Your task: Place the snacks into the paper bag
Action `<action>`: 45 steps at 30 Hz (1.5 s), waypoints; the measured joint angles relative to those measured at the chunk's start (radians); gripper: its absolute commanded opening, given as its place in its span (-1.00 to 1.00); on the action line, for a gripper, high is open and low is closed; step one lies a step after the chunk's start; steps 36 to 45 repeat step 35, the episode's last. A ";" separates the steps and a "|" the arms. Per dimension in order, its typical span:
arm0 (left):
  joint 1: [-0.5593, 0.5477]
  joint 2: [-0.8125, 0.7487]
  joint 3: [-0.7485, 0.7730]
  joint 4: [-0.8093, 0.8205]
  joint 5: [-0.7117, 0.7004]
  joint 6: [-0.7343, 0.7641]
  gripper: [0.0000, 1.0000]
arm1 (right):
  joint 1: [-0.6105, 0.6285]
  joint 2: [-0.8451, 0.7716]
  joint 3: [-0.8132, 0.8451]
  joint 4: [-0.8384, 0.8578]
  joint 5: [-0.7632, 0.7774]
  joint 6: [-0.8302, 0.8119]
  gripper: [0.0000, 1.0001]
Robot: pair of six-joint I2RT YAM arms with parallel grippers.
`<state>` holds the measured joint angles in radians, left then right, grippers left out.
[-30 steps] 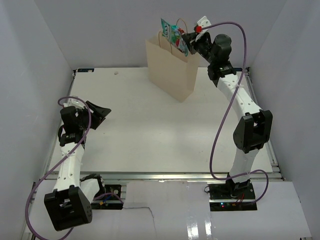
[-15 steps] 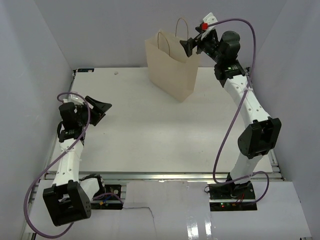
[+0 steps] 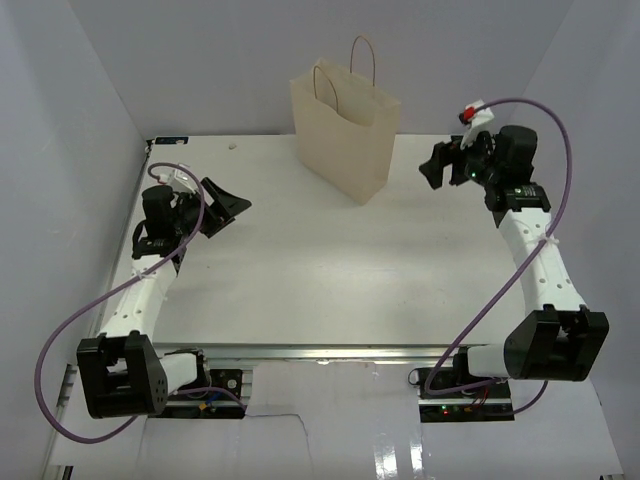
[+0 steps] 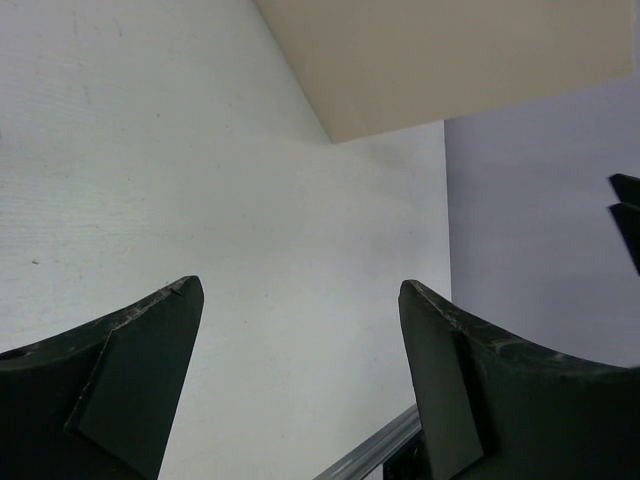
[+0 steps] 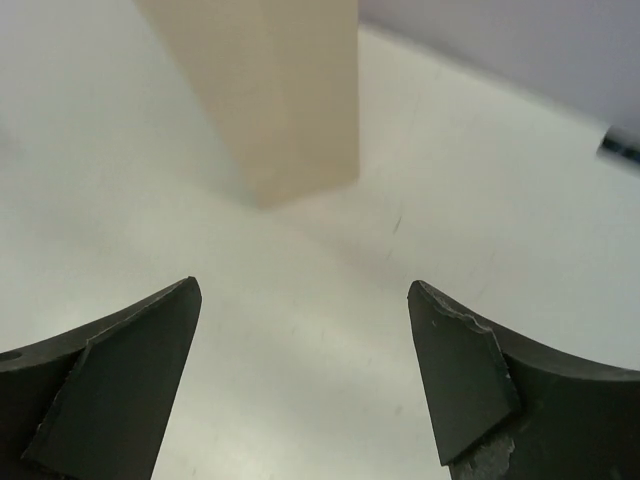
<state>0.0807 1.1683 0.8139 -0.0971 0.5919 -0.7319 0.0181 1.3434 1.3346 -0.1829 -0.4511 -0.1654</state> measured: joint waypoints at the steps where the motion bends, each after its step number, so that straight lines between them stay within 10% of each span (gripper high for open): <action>1: -0.014 0.005 0.000 0.000 0.002 0.011 0.84 | -0.011 -0.003 -0.056 -0.039 -0.002 -0.008 0.80; 10: -0.033 0.007 0.003 -0.007 0.006 0.066 0.84 | -0.064 -0.071 -0.300 -0.289 0.013 -0.080 0.80; 45: -0.034 -0.132 -0.003 -0.080 -0.042 0.104 0.85 | -0.064 -0.222 -0.285 -0.218 0.260 -0.006 0.80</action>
